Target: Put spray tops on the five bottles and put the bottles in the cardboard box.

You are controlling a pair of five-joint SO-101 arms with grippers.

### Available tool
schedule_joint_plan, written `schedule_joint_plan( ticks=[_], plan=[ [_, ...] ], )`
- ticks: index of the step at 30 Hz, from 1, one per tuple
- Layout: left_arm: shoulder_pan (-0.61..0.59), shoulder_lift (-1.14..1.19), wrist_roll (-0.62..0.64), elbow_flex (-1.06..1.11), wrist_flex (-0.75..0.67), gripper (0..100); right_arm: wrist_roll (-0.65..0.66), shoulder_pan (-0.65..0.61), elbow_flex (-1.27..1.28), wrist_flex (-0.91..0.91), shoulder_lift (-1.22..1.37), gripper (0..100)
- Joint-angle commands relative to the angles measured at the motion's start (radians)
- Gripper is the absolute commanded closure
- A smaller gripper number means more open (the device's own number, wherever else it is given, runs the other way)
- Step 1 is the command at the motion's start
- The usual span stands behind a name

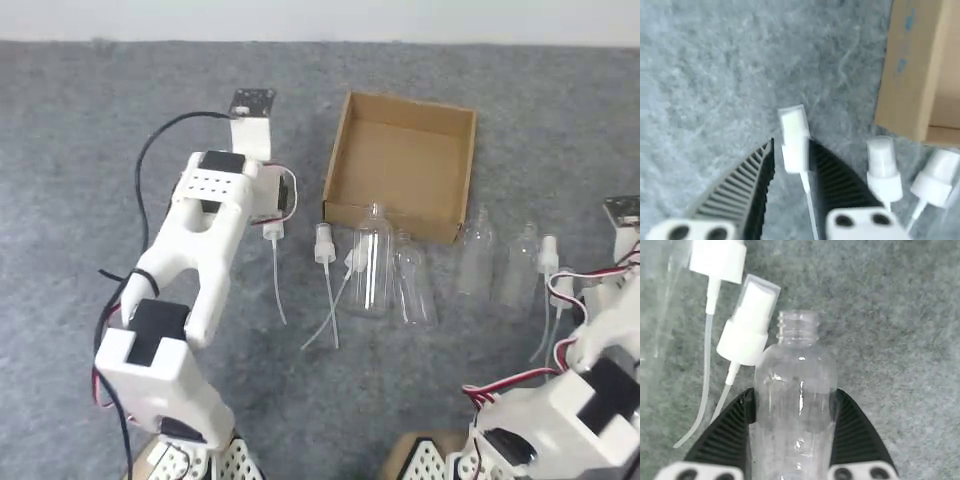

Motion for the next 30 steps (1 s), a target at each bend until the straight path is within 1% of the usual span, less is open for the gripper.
schedule_joint_plan(
  ticks=[1,6,12,14,20,24,30],
  plan=[
    [-0.023,-0.011,-0.023,-0.130,-0.003,84,0.015,0.010,-0.008,-0.013,-0.071,98.8],
    [-0.021,0.150,-0.023,-0.225,-0.002,85,0.015,0.008,-0.008,-0.015,-0.068,98.8],
    [-0.021,0.321,-0.020,-0.300,0.075,85,0.015,0.012,-0.008,-0.015,-0.068,98.8],
    [-0.023,0.339,-0.018,-0.308,0.092,89,0.015,0.012,-0.008,-0.015,-0.068,98.8],
    [-0.015,0.341,-0.035,-0.320,0.095,99,0.011,0.007,-0.008,-0.013,-0.068,98.8],
    [-0.015,0.302,-0.063,-0.320,0.137,99,0.011,0.013,-0.008,-0.015,-0.067,98.8],
    [-0.025,0.123,-0.063,-0.314,0.215,99,0.009,0.008,-0.008,-0.016,-0.067,99.0]
  ],
)
